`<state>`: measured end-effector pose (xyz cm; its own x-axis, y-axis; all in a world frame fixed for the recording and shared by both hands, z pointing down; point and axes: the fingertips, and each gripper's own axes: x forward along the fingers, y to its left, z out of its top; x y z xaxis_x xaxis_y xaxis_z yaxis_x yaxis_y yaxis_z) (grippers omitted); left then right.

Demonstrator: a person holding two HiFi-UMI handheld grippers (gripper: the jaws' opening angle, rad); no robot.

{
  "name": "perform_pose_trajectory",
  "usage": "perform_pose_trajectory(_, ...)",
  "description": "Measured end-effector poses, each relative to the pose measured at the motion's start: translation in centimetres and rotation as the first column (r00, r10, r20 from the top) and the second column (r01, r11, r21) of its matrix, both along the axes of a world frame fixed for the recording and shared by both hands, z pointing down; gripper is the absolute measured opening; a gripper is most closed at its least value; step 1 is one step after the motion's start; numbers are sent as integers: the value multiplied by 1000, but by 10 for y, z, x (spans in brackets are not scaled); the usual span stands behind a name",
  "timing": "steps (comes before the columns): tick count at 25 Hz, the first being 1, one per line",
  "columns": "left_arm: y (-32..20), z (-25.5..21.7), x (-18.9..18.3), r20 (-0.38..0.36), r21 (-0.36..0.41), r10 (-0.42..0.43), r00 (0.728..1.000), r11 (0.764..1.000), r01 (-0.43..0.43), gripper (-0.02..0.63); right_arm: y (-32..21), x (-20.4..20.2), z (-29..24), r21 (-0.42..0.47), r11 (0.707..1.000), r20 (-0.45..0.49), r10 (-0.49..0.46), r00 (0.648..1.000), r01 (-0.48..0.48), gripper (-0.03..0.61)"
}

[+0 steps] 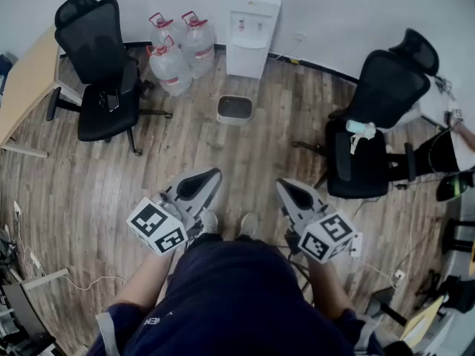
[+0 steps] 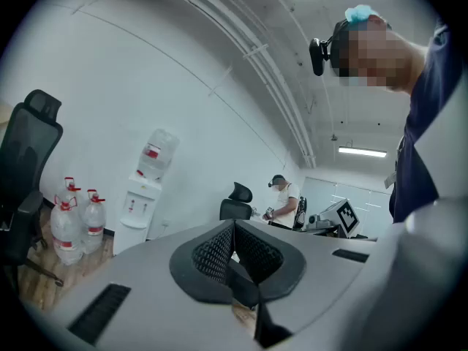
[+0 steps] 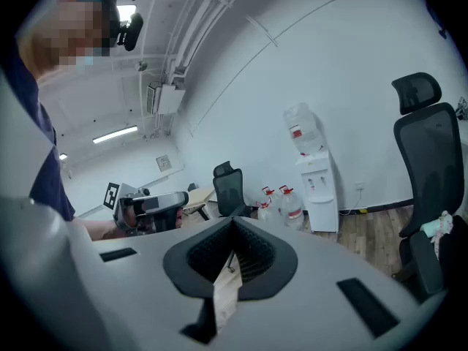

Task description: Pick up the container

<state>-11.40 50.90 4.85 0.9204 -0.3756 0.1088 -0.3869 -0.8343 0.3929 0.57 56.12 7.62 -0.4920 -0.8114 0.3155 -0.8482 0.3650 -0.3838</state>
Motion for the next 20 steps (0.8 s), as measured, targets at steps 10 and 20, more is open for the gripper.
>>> perform_pose_trajectory(10,-4,11,14,10,-14,-9,1000,1000,9,26,-9,13,3,10,1000,2,-6,1000,6,16)
perform_pose_trajectory(20,8,33,33,50,-45,-69,996,996,71,26,1,47,17,-16,999,19,-40,999,40,16)
